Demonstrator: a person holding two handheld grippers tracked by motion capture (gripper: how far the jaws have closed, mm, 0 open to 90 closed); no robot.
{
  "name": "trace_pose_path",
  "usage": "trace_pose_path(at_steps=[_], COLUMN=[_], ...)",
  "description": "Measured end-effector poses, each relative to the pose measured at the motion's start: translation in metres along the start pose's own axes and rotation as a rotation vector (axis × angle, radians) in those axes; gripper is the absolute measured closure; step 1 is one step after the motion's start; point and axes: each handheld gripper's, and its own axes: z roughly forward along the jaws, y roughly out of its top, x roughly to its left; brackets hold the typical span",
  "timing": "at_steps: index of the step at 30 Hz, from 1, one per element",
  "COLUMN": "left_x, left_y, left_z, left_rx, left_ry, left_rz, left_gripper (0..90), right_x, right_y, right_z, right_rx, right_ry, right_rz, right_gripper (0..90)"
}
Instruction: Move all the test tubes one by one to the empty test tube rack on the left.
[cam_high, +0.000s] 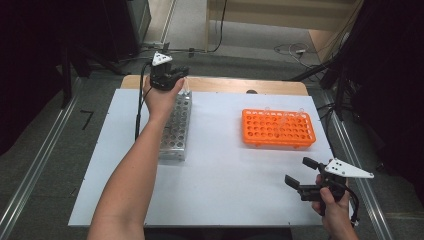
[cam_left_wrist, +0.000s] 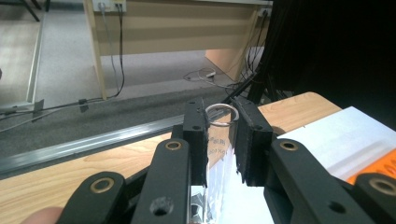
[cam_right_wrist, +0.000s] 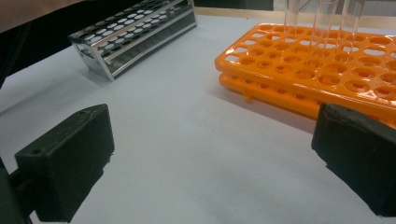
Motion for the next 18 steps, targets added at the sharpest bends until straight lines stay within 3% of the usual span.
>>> trace_pose_path(at_steps=[5,18], left_x=[0.001,0.0], left_y=[-0.006,-0.017], left_z=[0.009,0.022], left_rx=[0.017,0.047], left_ry=[0.052,0.068], left_rz=[-0.004,0.018], left_gripper=[75.9,75.9], right_x=[-0.001,-0.001], right_y=[0.0,0.0], right_z=[-0.001,-0.002], right_rx=[-0.012,-0.018], right_ry=[-0.004,0.002], right_rz=[0.009,0.02], right_gripper=[0.0,0.0])
